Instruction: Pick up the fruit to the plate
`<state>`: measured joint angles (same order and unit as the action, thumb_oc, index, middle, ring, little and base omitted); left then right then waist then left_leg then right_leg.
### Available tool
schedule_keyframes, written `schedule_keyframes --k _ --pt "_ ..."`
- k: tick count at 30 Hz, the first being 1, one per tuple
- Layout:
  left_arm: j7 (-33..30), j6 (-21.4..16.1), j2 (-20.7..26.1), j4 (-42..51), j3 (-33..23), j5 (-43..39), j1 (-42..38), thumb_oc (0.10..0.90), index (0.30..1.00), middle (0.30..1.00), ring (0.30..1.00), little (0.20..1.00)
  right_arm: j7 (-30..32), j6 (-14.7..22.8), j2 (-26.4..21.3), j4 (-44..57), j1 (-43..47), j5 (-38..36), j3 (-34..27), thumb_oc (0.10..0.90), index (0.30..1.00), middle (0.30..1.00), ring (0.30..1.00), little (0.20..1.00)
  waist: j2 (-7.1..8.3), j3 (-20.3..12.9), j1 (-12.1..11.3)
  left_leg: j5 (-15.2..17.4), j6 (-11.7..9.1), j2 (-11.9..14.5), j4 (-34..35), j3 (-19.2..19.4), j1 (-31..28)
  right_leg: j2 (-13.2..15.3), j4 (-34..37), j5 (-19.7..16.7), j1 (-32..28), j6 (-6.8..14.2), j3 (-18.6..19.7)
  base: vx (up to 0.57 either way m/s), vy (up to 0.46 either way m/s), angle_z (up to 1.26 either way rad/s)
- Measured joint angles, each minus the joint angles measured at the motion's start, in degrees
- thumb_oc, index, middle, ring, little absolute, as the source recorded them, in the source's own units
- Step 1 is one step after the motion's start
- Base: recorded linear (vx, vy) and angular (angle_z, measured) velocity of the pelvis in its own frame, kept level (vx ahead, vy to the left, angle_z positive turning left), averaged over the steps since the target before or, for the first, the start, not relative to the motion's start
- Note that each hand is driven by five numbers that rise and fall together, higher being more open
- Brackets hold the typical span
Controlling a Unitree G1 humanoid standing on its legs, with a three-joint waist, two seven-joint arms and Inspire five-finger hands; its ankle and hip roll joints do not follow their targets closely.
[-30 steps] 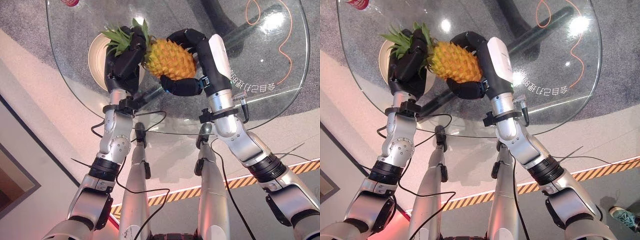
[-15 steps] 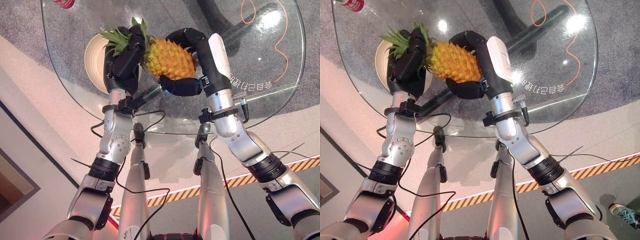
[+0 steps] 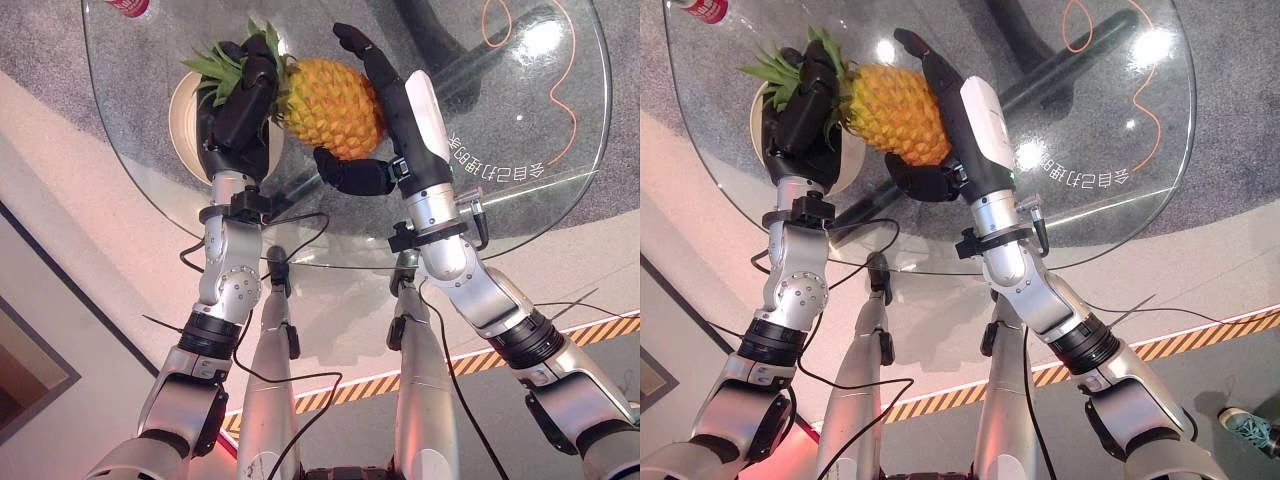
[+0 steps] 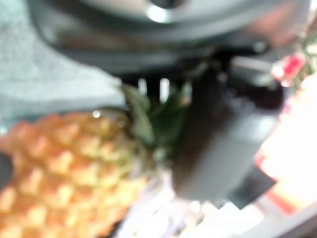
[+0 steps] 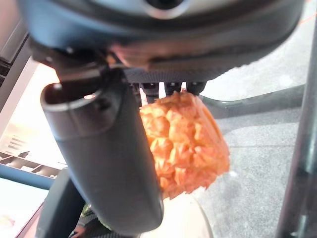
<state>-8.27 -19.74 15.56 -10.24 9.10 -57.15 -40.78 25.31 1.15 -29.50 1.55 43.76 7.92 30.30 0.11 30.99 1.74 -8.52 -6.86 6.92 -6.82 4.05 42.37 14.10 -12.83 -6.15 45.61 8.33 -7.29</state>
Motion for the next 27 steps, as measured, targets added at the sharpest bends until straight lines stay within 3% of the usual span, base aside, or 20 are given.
schedule_keyframes --k 11,27 --pt "-5.5 -3.3 -3.2 0.0 -0.6 4.1 0.3 0.1 0.3 0.3 0.3 0.2 0.6 0.0 0.1 0.0 0.0 0.0 0.0 0.8 0.9 0.9 0.9 0.9 0.0 0.0 -0.1 0.0 0.0 0.0 0.0 0.0 0.0 0.0 0.0 0.0 0.0 0.0 0.0 0.0 0.0 0.0" --pt "-9.5 -4.3 -3.4 0.0 -0.9 8.8 0.0 0.1 0.3 0.3 0.3 0.2 2.5 0.6 0.1 0.0 0.0 0.8 -0.2 0.8 0.9 0.9 0.9 0.9 -0.01 0.0 -0.1 0.0 0.0 0.0 0.0 0.0 0.0 0.0 0.1 0.0 0.0 0.0 0.0 0.0 0.0 0.0"
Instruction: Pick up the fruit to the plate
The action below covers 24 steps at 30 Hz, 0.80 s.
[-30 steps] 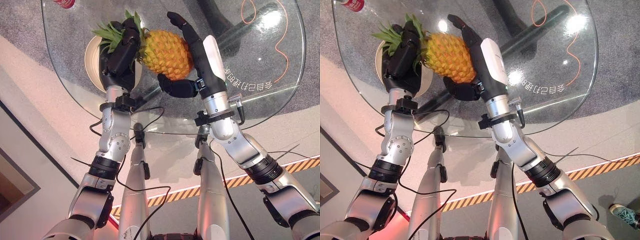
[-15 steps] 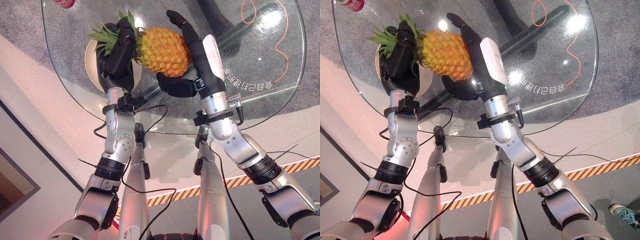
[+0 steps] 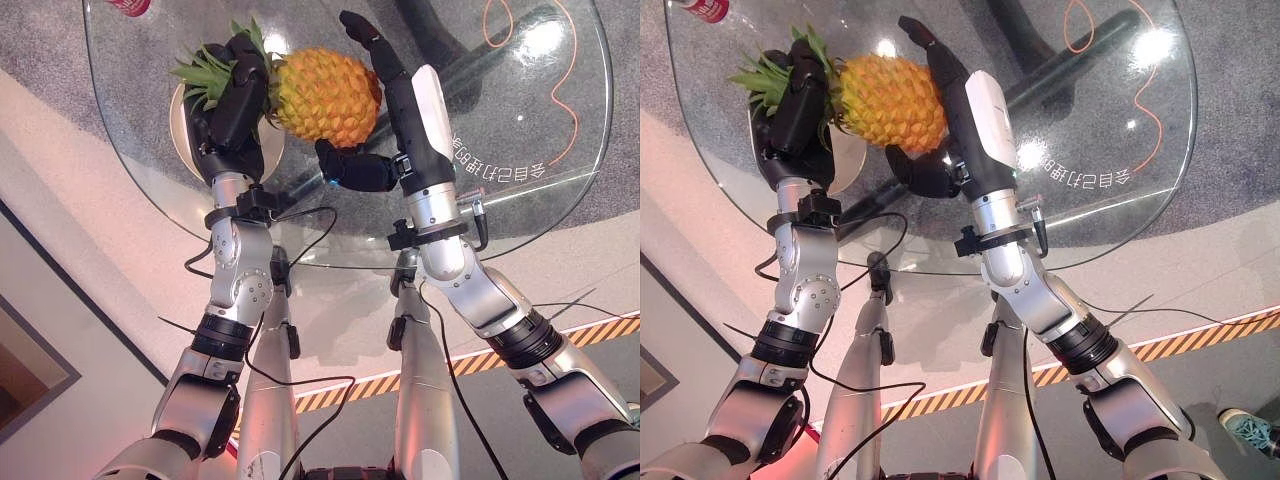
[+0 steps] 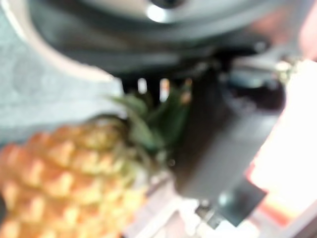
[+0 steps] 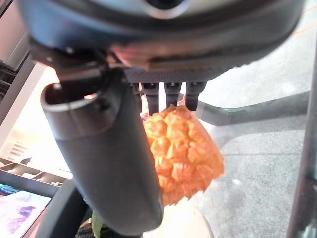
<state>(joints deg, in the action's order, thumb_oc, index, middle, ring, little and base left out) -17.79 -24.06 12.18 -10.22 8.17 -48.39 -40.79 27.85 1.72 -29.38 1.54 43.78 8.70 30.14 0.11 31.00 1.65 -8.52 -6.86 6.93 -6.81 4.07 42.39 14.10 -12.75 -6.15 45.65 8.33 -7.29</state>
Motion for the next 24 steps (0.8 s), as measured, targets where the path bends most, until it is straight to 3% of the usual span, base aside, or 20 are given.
schedule_keyframes --k 24 --pt "-6.3 -11.4 -5.4 0.9 -1.1 -4.9 0.8 0.1 0.3 0.3 0.3 0.2 2.0 1.3 2.2 0.0 1.0 1.4 -1.3 0.8 0.9 0.9 0.9 0.9 0.0 0.0 0.0 0.0 0.0 0.0 0.3 0.0 0.0 0.0 0.1 0.0 0.1 0.0 0.0 0.0 0.0 0.0"
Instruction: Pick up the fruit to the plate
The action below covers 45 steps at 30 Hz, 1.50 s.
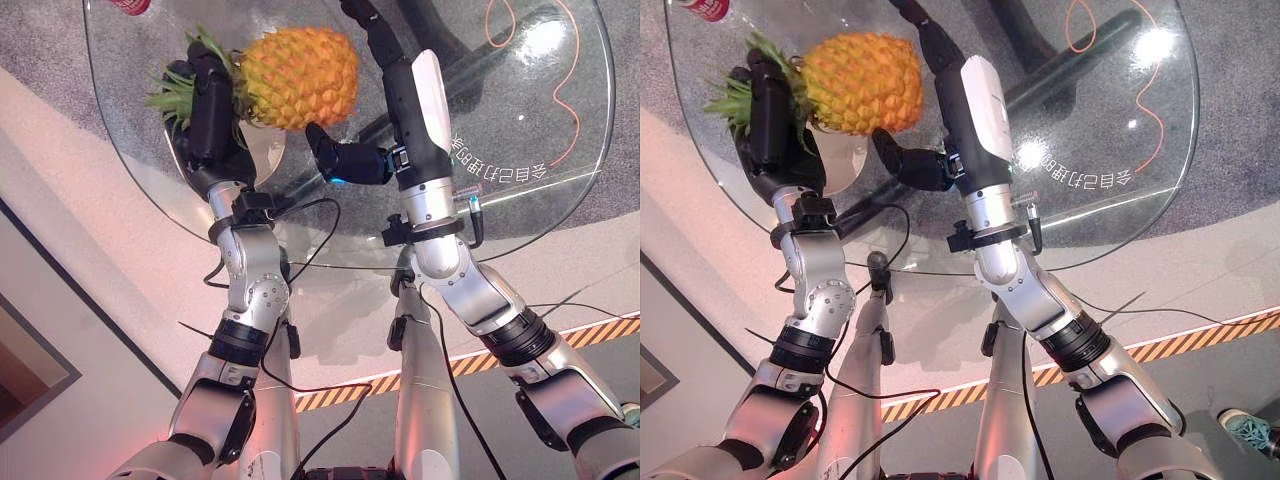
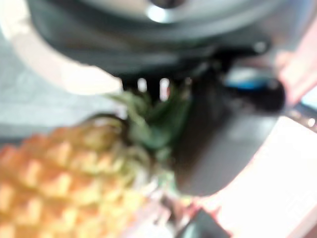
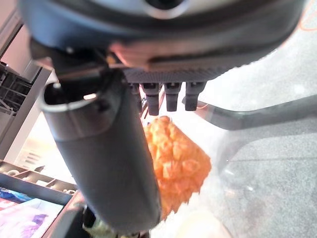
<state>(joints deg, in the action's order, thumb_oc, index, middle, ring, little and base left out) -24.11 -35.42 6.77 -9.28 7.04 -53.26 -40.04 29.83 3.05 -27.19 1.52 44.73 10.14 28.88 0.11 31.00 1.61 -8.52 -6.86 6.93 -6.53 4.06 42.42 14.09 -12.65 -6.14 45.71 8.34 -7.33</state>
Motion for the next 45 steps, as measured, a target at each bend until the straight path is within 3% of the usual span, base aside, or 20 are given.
schedule_keyframes --k 6,19,26,33,45 --pt "-1.6 -4.7 -1.2 2.1 -4.8 -3.7 0.2 0.1 0.3 0.3 0.3 0.2 2.3 -1.9 -0.1 -0.1 -0.4 0.1 -5.6 0.8 0.9 0.9 0.9 0.9 0.0 0.0 0.0 0.0 0.0 0.0 0.4 0.0 0.0 0.0 0.0 0.0 0.1 0.0 -0.1 0.0 0.0 0.0" --pt "-10.0 -6.3 -1.3 3.3 -5.3 -2.7 0.1 0.1 0.3 0.3 0.3 0.2 4.8 -2.1 -0.1 -0.3 -0.6 0.1 -5.9 0.8 0.9 0.9 0.9 0.9 0.0 0.0 -0.2 -0.1 0.0 0.0 0.4 0.0 -0.1 0.0 0.0 0.0 0.1 0.0 -0.1 0.0 0.0 0.0" --pt "-13.4 -6.5 -1.1 3.3 -5.7 3.1 0.1 0.1 0.3 0.3 0.3 0.2 10.4 -2.5 -0.2 -3.3 -1.4 0.1 -6.8 0.8 0.9 0.9 0.9 0.9 0.0 0.0 -0.1 -0.1 0.0 0.0 0.4 0.0 -0.1 0.0 0.0 0.0 0.1 0.0 0.0 0.0 0.0 0.0" --pt "-17.7 -6.6 0.4 3.1 -6.1 10.2 0.2 0.1 0.3 0.3 0.3 0.2 19.0 -2.1 -0.9 -7.7 -5.1 -0.3 -13.0 0.8 0.9 0.9 0.9 0.9 0.01 0.0 0.1 -0.1 0.0 0.0 0.4 0.0 -0.3 0.0 -0.1 0.0 0.1 0.0 0.0 0.0 0.0 0.0" --pt "-23.3 -6.8 5.9 -3.4 -7.8 21.8 -0.2 0.1 0.3 0.3 0.3 0.2 31.4 -1.7 -2.3 -18.3 -7.3 -9.5 -21.4 0.8 0.9 0.9 0.9 0.9 0.02 0.0 0.5 -0.1 0.0 0.0 0.4 0.1 -0.8 0.0 -0.2 0.0 -0.3 0.0 0.3 0.0 0.0 0.0"
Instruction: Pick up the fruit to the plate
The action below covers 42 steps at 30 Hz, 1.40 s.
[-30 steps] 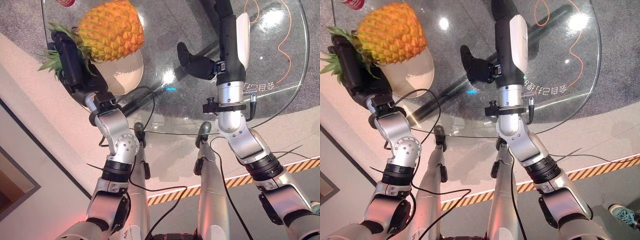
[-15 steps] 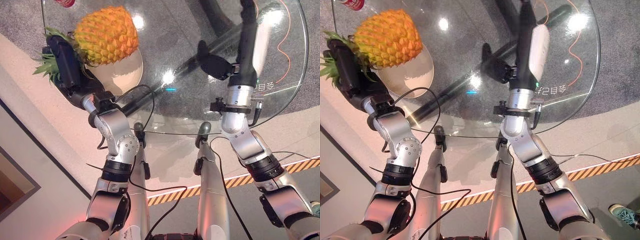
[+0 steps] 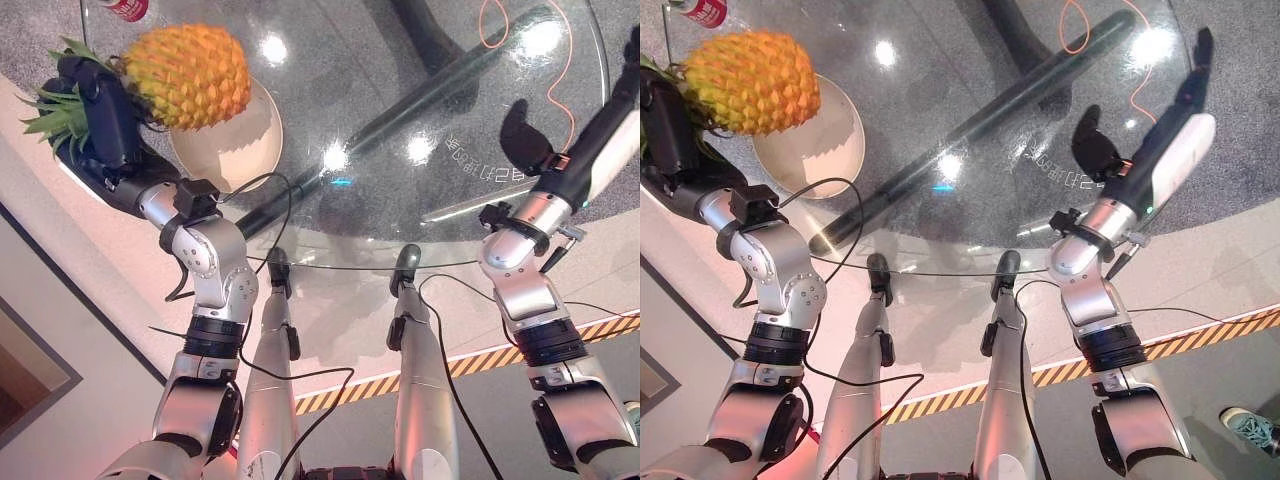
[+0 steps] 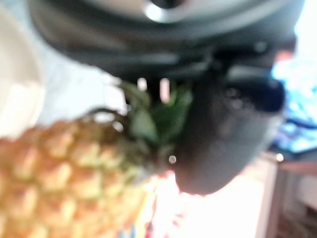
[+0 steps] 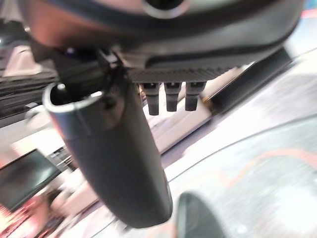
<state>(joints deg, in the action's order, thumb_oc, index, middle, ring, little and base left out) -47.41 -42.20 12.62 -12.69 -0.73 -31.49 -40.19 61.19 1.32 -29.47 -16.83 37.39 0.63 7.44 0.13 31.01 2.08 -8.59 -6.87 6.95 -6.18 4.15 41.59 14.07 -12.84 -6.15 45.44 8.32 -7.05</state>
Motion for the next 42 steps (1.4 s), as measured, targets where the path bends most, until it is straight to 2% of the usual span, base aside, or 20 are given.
schedule_keyframes --k 4,7,14,17,20,24,27,32,36,42 --pt "-1.7 -0.3 1.8 -4.4 0.3 3.4 -0.9 0.1 0.3 0.3 0.3 0.2 2.8 1.9 0.0 -7.8 0.7 -5.7 -2.0 0.8 0.9 0.9 0.9 0.9 0.01 0.0 0.0 0.0 0.0 0.0 0.0 0.0 0.0 0.0 0.0 0.0 0.0 0.0 0.0 0.0 0.0 0.0" --pt "-3.3 -0.6 3.2 -5.9 0.3 4.5 -1.1 0.1 0.3 0.3 0.3 0.2 3.9 3.6 0.0 -13.5 0.7 -13.0 -3.6 0.8 0.9 0.9 0.9 0.9 0.04 0.0 0.1 0.0 0.0 0.0 0.2 0.0 0.0 -0.1 0.2 0.0 0.0 0.0 0.0 0.0 0.0 0.0" --pt "-7.5 -1.2 6.6 -13.5 2.3 11.5 -5.3 0.1 0.3 0.3 0.3 0.2 4.3 6.8 -0.1 -28.4 3.4 -25.8 -4.7 0.8 0.9 0.9 0.9 0.9 0.05 0.0 0.2 0.0 0.0 0.1 0.2 0.1 0.0 -0.1 0.2 0.0 0.0 0.0 0.0 0.0 0.0 0.0" --pt "-8.4 -1.2 8.5 -15.8 4.4 14.6 -7.0 0.1 0.3 0.3 0.3 0.2 4.3 7.0 -0.1 -34.1 4.8 -32.2 -5.3 0.8 0.9 0.9 0.9 0.9 0.06 0.0 0.1 0.0 0.0 0.1 0.2 0.0 0.3 -0.1 0.3 0.0 0.2 0.0 -0.1 0.0 0.0 0.0" --pt "-8.5 -1.2 8.9 -17.7 5.1 15.7 -8.7 0.1 0.3 0.3 0.3 0.2 3.5 7.1 -0.1 -40.5 5.7 -34.6 -5.4 0.8 0.9 0.9 0.9 0.9 0.08 0.0 0.1 0.0 0.0 0.2 0.2 0.0 0.4 -0.2 0.3 0.0 0.2 0.0 -0.2 0.0 0.0 0.0" --pt "-8.5 -1.0 11.1 -21.0 7.4 17.1 -10.4 0.1 0.3 0.3 0.3 0.2 1.0 6.6 -0.4 -47.8 7.1 -36.1 -5.4 0.8 0.9 0.9 0.9 0.9 0.1 0.0 0.1 0.0 0.0 0.2 0.2 -0.1 0.5 -0.2 0.4 0.0 0.3 0.0 -0.3 0.0 0.0 0.0" --pt "-8.6 -0.5 12.5 -23.0 8.9 17.6 -11.6 0.1 0.3 0.3 0.3 0.2 -3.0 6.2 -0.7 -52.1 7.1 -37.5 -5.4 0.8 0.9 0.9 0.9 0.9 0.11 0.1 0.0 0.0 0.0 0.2 0.2 -0.1 0.6 -0.2 0.4 0.0 0.3 0.0 -0.3 0.0 0.0 0.0" --pt "-8.7 1.8 13.9 -23.4 9.5 20.7 -12.0 0.1 0.3 0.3 0.3 0.2 -8.3 3.1 -1.2 -54.3 7.1 -41.7 -5.4 0.8 0.9 0.9 0.9 0.9 0.11 0.1 0.0 0.0 0.0 0.3 0.2 -0.2 0.5 -0.2 0.4 -0.1 0.2 -0.1 -0.3 0.0 0.0 0.0" --pt "-9.4 3.6 15.6 -24.9 12.0 23.3 -12.3 0.1 0.3 0.3 0.3 0.2 -12.3 0.0 -1.3 -55.5 7.1 -45.3 -5.3 0.8 0.9 0.9 0.9 0.9 0.13 0.1 0.0 0.0 -0.1 0.3 0.1 -0.2 0.5 -0.2 0.3 -0.1 0.2 -0.1 -0.4 0.0 0.0 0.0" --pt "-9.6 6.0 15.7 -27.9 13.9 26.1 -12.5 0.1 0.3 0.3 0.3 0.2 -15.2 -1.9 -1.3 -56.0 6.9 -46.3 -5.0 0.8 0.9 0.9 0.9 0.9 0.15 0.1 0.1 -0.1 -0.1 0.3 0.1 -0.3 0.5 -0.3 0.3 -0.1 0.2 -0.2 -0.4 0.0 0.0 0.0"
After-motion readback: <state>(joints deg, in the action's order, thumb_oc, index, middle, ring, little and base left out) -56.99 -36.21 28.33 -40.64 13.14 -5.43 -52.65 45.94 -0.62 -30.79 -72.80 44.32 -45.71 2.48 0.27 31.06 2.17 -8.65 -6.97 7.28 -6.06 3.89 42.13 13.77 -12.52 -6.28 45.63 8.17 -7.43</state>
